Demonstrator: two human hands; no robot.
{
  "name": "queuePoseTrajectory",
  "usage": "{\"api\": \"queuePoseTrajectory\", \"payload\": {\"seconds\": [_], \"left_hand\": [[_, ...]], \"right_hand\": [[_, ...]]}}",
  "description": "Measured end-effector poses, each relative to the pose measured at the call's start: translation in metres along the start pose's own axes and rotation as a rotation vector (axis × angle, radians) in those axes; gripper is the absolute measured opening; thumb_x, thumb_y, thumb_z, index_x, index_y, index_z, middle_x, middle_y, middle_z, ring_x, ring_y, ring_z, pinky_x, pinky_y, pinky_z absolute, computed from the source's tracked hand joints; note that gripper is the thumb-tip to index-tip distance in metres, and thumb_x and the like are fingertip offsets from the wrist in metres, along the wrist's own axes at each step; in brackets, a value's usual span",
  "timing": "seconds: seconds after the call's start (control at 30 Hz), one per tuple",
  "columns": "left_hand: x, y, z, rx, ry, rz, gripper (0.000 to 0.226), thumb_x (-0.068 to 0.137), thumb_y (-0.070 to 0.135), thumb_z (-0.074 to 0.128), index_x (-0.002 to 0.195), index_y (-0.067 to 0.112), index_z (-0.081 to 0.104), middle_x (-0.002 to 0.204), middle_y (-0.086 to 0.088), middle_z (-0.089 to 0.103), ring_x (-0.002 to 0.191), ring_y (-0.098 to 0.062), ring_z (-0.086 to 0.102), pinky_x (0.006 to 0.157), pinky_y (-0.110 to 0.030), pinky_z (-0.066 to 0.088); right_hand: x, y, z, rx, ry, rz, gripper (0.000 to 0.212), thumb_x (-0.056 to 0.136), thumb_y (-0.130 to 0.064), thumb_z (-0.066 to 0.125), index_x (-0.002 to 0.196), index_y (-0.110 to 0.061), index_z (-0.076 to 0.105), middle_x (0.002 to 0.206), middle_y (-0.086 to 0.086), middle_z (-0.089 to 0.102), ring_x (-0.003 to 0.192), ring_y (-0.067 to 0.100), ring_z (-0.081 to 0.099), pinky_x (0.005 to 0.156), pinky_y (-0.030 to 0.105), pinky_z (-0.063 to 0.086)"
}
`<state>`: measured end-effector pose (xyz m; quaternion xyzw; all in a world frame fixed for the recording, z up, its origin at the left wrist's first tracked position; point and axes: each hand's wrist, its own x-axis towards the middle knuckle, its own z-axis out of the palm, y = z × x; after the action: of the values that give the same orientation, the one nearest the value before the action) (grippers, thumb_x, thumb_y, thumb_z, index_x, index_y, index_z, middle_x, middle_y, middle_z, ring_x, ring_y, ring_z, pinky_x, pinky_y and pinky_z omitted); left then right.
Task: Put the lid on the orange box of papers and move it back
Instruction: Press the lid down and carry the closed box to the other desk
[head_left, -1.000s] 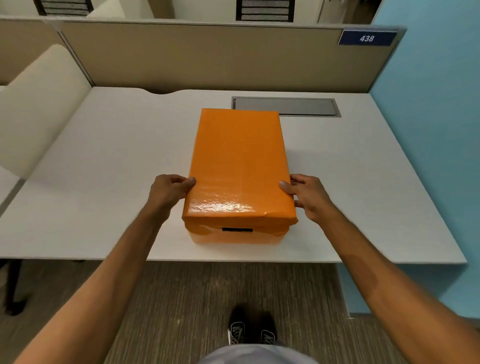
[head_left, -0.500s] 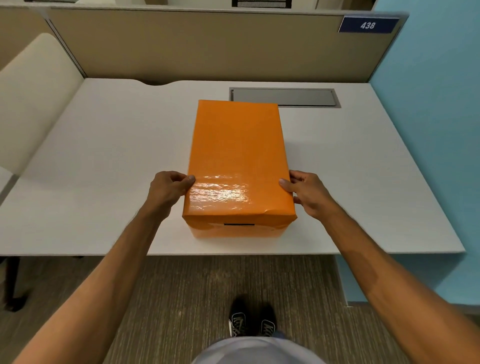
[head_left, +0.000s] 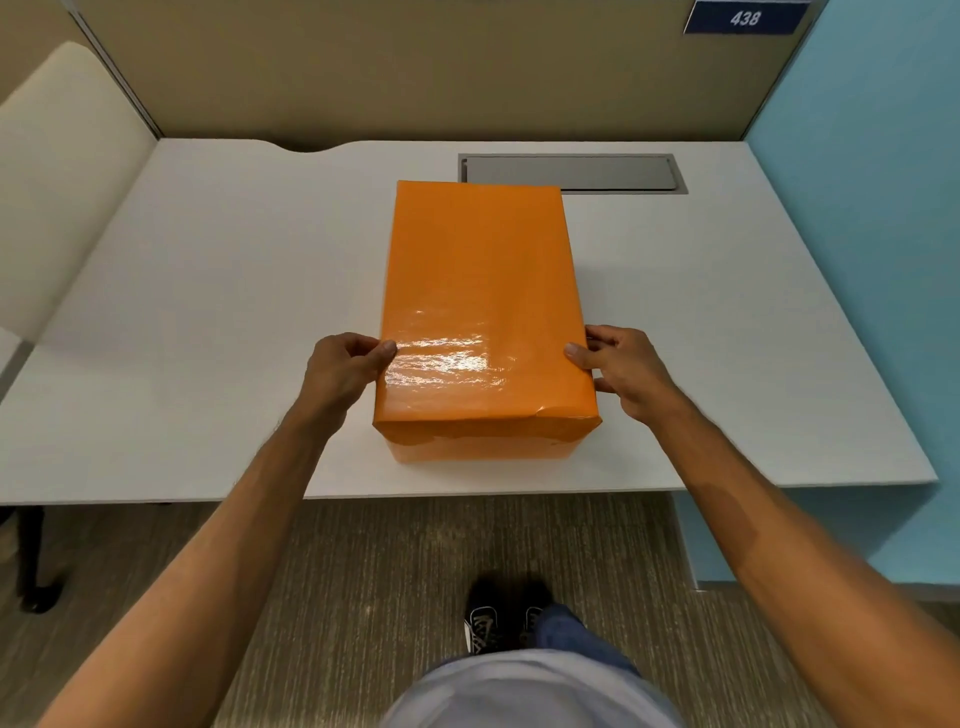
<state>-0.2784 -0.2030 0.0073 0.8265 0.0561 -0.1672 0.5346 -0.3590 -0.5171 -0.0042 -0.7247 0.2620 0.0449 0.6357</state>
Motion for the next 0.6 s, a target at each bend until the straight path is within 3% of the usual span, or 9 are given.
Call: {"api": "queuePoseTrajectory", "payload": {"seconds": [0.13,0.27,0.47,0.6], "left_hand": [[0.008,0.004,0.001,-0.122,-0.054,-0.051,0.058,0.093,0.021,0.064,0.146,0.016,0.041,0.139,-0.01,0.054,0.122,-0.034,0.056,0.099,-0.052,0.048],[0.024,0.011,-0.004,-0.196,-0.113,-0.093,0.054,0.091,0.014,0.065,0.142,0.019,0.044,0.139,-0.009,0.055,0.123,-0.033,0.055,0.094,-0.048,0.047],[0.067,0.039,0.004,-0.204,-0.044,-0.104,0.059,0.094,0.033,0.061,0.146,0.014,0.04,0.147,-0.011,0.049,0.131,-0.035,0.049,0.107,-0.054,0.042],[0.107,0.063,0.01,-0.198,-0.031,-0.103,0.055,0.097,0.041,0.053,0.141,0.01,0.048,0.146,-0.011,0.051,0.131,-0.036,0.049,0.108,-0.055,0.041]], "right_hand": [[0.006,0.001,-0.004,-0.032,0.025,-0.018,0.062,0.083,-0.027,0.076,0.137,-0.014,0.051,0.128,0.005,0.061,0.112,0.027,0.061,0.085,0.046,0.056],[0.021,-0.003,-0.008,-0.029,0.038,-0.058,0.063,0.086,-0.035,0.071,0.141,-0.015,0.046,0.128,0.007,0.059,0.112,0.026,0.06,0.086,0.043,0.054],[0.078,-0.034,-0.006,-0.08,0.073,-0.101,0.052,0.094,-0.038,0.06,0.138,-0.012,0.051,0.125,0.008,0.061,0.109,0.026,0.062,0.088,0.045,0.056],[0.125,-0.061,-0.003,-0.073,0.102,-0.097,0.035,0.097,-0.039,0.055,0.121,-0.015,0.061,0.114,0.007,0.067,0.1,0.026,0.066,0.08,0.039,0.058]]}}
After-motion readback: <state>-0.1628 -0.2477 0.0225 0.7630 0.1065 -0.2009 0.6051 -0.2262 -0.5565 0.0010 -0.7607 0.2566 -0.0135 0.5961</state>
